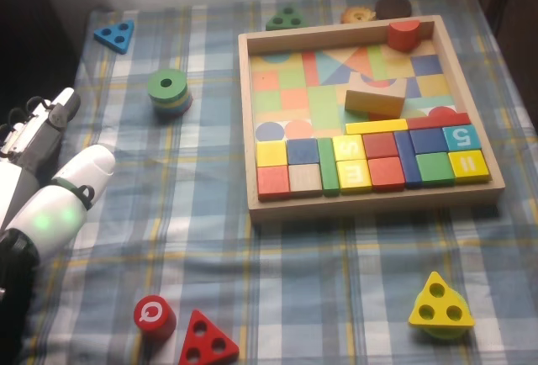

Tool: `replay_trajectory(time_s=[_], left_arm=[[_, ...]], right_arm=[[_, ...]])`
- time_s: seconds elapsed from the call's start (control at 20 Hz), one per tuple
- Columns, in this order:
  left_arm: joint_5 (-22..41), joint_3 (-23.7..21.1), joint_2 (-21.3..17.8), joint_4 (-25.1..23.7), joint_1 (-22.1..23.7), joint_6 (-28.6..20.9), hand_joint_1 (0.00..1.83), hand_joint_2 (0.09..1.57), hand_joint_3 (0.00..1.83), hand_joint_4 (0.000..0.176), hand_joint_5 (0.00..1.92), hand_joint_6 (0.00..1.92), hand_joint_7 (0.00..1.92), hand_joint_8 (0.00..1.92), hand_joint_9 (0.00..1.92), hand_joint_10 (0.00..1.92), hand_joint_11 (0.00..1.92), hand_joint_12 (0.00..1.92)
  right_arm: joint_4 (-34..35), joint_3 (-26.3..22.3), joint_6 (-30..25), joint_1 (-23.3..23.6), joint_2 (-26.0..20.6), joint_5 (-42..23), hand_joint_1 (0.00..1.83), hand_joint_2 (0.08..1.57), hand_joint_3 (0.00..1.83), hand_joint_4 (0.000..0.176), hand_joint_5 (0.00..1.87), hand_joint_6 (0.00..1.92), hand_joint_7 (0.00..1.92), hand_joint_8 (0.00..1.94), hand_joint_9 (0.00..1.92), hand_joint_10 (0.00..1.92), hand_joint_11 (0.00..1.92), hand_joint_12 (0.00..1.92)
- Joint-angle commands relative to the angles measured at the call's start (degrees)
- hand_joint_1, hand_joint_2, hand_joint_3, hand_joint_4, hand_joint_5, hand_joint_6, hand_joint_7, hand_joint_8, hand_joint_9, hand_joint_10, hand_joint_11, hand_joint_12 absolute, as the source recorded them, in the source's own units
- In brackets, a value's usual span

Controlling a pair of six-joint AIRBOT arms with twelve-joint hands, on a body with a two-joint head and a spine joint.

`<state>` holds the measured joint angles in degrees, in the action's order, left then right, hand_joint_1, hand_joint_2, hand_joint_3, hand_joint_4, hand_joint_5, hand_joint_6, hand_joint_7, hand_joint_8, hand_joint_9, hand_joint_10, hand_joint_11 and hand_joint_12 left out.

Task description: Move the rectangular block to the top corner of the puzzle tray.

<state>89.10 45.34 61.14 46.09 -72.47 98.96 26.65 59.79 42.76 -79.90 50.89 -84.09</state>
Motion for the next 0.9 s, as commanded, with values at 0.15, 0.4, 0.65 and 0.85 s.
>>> replay_trajectory(time_s=[0.15, 0.4, 0.65, 0.85], left_arm=[[4.82, 0.78, -0.36, -3.84, 0.86, -0.23, 0.0, 1.38, 0.01, 0.097, 0.17, 0.0, 0.09, 0.0, 0.07, 0.02, 0.0, 0.0], [2.78, 1.33, -0.29, -4.09, 0.9, -0.21, 0.0, 1.38, 0.01, 0.09, 0.17, 0.0, 0.09, 0.0, 0.07, 0.02, 0.0, 0.0], [2.38, 1.27, -0.33, -3.86, 0.27, -0.22, 0.0, 1.4, 0.01, 0.068, 0.18, 0.01, 0.09, 0.0, 0.07, 0.01, 0.0, 0.0], [2.61, 1.19, -0.36, -3.72, -0.01, -0.22, 0.0, 1.42, 0.02, 0.092, 0.17, 0.0, 0.1, 0.0, 0.07, 0.01, 0.0, 0.0]], right_arm=[[-8.97, 2.68, -4.02, 4.54, -4.87, 3.57, 0.3, 1.13, 0.0, 0.008, 0.15, 0.0, 0.15, 0.0, 0.12, 0.0, 0.0, 0.72], [-26.88, 8.97, -13.8, 15.5, -8.33, 21.43, 0.52, 1.08, 0.0, 0.032, 0.08, 0.0, 0.08, 0.0, 0.18, 0.01, 0.0, 1.21], [-45.85, 12.78, -21.65, 30.61, -6.59, 35.02, 0.82, 1.16, 0.0, 0.036, 0.21, 0.01, 0.52, 0.03, 0.66, 0.09, 0.23, 1.38], [-60.75, 16.4, -27.68, 40.47, -1.75, 42.05, 1.26, 1.14, 0.02, 0.0, 0.34, 0.01, 0.9, 0.91, 0.96, 0.81, 0.56, 1.76]])
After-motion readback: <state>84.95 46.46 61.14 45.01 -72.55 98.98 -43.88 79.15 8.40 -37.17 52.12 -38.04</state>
